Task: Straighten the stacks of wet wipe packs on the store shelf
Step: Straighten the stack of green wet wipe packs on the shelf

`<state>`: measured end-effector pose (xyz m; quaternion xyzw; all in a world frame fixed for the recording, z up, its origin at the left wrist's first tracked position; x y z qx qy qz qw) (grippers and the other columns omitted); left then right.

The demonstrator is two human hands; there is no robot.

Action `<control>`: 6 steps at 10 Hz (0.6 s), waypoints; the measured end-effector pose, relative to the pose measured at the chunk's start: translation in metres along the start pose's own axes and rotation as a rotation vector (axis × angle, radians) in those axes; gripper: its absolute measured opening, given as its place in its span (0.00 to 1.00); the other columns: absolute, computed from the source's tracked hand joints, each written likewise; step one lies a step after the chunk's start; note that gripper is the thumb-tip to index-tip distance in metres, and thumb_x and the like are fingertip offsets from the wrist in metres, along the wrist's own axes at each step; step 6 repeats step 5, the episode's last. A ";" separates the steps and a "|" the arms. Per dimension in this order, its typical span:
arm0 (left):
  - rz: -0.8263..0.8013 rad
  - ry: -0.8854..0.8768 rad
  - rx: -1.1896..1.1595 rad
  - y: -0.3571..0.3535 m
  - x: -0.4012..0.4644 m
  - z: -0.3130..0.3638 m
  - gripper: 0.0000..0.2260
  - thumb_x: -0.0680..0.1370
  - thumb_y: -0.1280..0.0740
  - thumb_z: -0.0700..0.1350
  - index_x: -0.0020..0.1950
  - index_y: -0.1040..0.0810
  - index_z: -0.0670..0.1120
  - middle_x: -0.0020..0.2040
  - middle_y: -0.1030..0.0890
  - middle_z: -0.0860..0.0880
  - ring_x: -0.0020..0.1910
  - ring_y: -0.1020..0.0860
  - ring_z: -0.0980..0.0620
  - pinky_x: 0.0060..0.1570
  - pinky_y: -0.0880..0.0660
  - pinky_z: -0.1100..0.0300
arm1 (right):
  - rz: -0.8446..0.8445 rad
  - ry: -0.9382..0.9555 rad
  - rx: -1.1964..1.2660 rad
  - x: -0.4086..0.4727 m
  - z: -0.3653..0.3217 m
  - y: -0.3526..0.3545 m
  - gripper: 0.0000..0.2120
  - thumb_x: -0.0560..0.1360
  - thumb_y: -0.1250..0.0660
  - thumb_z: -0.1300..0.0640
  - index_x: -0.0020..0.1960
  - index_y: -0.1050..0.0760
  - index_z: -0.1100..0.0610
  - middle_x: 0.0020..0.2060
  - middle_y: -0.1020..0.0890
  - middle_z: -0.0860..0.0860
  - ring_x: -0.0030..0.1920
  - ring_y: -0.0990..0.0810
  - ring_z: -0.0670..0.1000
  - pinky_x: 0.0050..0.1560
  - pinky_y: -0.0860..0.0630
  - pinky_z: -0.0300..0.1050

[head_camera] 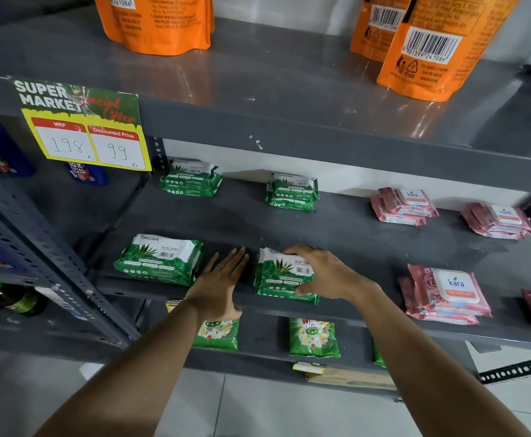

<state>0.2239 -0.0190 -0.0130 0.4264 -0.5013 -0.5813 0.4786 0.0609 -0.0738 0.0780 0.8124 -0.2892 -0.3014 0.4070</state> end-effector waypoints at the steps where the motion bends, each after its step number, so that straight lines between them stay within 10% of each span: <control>1: -0.005 -0.007 0.004 0.000 0.000 0.001 0.53 0.67 0.33 0.66 0.78 0.63 0.46 0.78 0.61 0.51 0.77 0.61 0.53 0.75 0.60 0.47 | 0.000 -0.012 0.010 0.000 0.002 0.000 0.40 0.66 0.21 0.57 0.72 0.36 0.47 0.70 0.29 0.48 0.68 0.30 0.51 0.68 0.33 0.47; 6: -0.015 0.003 0.000 0.004 -0.001 0.003 0.53 0.68 0.32 0.65 0.77 0.63 0.46 0.78 0.62 0.51 0.76 0.62 0.54 0.75 0.61 0.48 | -0.021 0.004 0.022 0.002 0.002 0.001 0.41 0.66 0.21 0.56 0.73 0.37 0.45 0.72 0.31 0.47 0.72 0.34 0.51 0.71 0.35 0.49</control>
Point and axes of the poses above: each hand's wrist, its own x-axis towards the middle knuckle, its own y-axis out of the back of the hand, z = x × y, the point moved 10 cm from there along x, towards the middle knuckle
